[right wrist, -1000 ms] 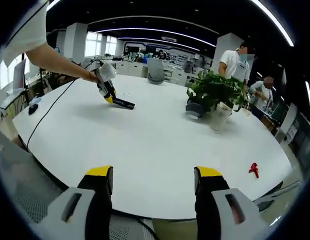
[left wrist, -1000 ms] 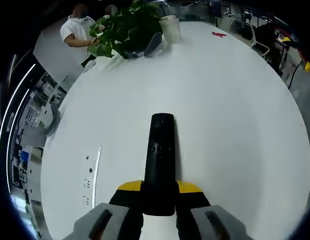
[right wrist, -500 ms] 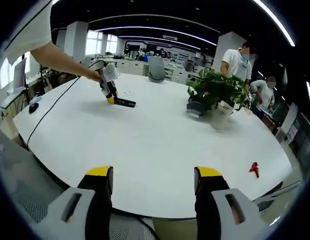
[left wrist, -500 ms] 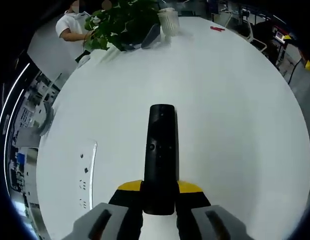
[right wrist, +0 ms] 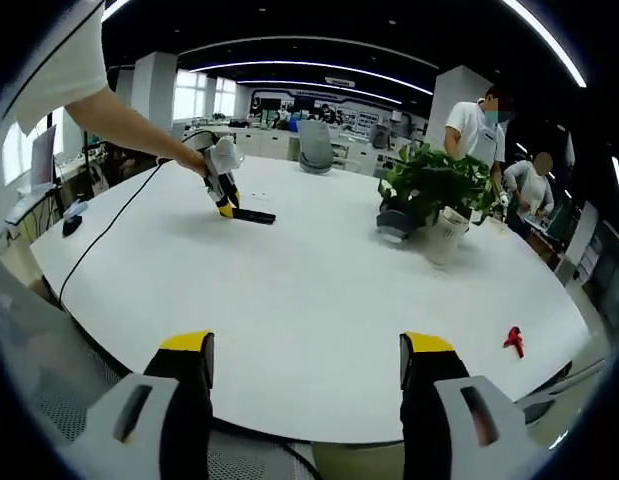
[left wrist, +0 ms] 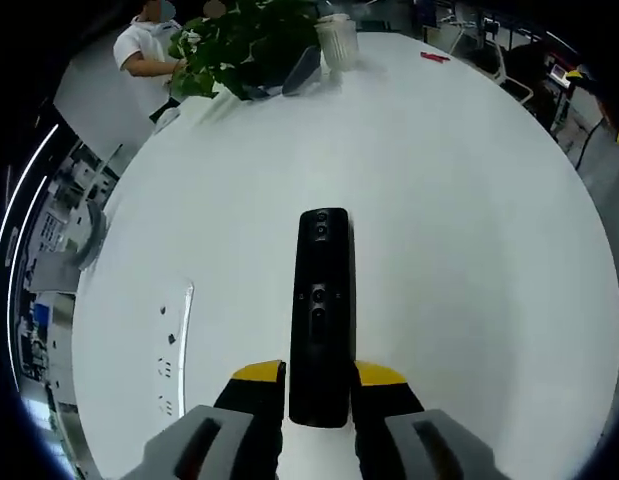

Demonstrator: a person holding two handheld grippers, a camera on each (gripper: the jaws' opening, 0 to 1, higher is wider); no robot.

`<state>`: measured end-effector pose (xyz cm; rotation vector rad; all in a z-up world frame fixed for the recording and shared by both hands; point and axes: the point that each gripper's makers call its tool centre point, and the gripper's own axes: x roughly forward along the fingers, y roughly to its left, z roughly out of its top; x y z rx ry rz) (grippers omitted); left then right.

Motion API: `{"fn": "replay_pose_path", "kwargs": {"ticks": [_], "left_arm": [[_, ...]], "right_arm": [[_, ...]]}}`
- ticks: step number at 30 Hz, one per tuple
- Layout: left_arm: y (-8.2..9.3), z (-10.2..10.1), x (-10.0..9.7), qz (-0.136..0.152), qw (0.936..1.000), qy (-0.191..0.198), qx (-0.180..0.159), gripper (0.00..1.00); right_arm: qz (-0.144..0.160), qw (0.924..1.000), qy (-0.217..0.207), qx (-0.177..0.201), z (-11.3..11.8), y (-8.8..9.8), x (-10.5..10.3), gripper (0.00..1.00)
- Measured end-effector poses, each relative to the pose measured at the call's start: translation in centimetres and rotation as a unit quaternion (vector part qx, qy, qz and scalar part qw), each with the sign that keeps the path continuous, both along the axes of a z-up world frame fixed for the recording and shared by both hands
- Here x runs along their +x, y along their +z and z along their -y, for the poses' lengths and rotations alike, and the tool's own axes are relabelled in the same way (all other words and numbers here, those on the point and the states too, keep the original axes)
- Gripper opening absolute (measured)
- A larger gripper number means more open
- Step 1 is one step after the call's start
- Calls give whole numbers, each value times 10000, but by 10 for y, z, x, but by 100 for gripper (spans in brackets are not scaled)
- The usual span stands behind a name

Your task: Press the specified remote control buttons in sequence, fully releasing each button before pressing the next.

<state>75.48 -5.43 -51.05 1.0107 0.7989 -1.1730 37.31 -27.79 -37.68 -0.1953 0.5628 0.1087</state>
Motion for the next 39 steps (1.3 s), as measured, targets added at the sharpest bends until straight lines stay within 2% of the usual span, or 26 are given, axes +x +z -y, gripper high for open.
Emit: {"fn": "replay_pose_path", "kwargs": {"ticks": [2,3,4,6,7,9,12,14,15,16,17,18,21,24,25,26,28,29,31,32,33,35,36,37,39], "left_arm": [[2,-1,7,197,9997,170,15,33],[3,-3,9,210,9988,435,24,35],[3,-4,8,167,9984,543,32,36],[3,-4,8,205,9981,576,43,36],[3,-6,8,252,9971,710,91,37],[6,-12,11,350,9929,1126,129,43],[9,-21,9,231,9877,1544,22,50],[18,-27,5,184,9813,1909,-187,58],[22,-27,4,182,9796,1974,-329,57],[33,-27,5,366,9762,2046,-618,56],[43,-27,4,527,9713,2171,-821,54],[50,-25,2,531,9666,2269,-1070,54],[82,-22,-10,613,9417,2672,-1951,58],[109,-23,-26,744,9210,2885,-2509,59],[122,-24,-34,811,9110,2951,-2763,60],[129,-25,-41,838,9058,2996,-2878,60],[142,-29,-58,897,8992,3034,-3022,62],[149,-32,-68,935,8912,3118,-3160,63],[157,-38,-84,936,8848,3153,-3300,65],[158,-39,-88,920,8853,3154,-3291,63],[160,-42,-100,877,8846,3153,-3323,61],[166,-45,-110,903,8785,3224,-3409,62],[172,-46,-118,913,8722,3267,-3525,63],[176,-47,-123,910,8690,3292,-3581,64],[181,-49,-132,917,8674,3290,-3618,66]], "right_arm": [[-43,10000,13,-22,0,-1,-1,80],[-20,10000,20,-29,0,-1,0,81],[6,10000,17,-32,0,0,0,82],[21,10000,-9,-19,0,1,0,83],[13,10000,-15,-27,0,0,0,84],[-3,10000,-15,-21,-1,-1,0,90],[-59,9999,-89,-15,1,-4,-1,97],[-14,9998,-186,28,4,-2,-1,100],[-11,9998,-203,33,4,-2,-1,100],[-19,9998,-209,22,5,-3,-1,100],[-17,9998,-211,18,5,-3,-1,100],[-13,9998,-210,23,5,-3,-1,100],[-7,9998,-209,38,5,-4,-1,100],[-50,9997,-229,85,5,-6,-1,100],[-52,9997,-227,116,5,-6,-1,100],[-46,9997,-226,121,5,-6,-1,100],[-104,9997,-210,78,5,-8,-2,100],[-111,9998,-173,53,4,-9,-2,100],[-69,9998,-167,47,4,-7,-2,100],[-20,9998,-169,80,4,-5,-2,100],[51,9997,-149,189,3,-3,-2,100],[64,9997,-159,201,3,-2,-2,100],[57,9997,-145,181,3,-2,-2,100],[55,9998,-128,174,2,-2,-2,100],[63,9998,-118,158,2,-1,-3,100]]}}
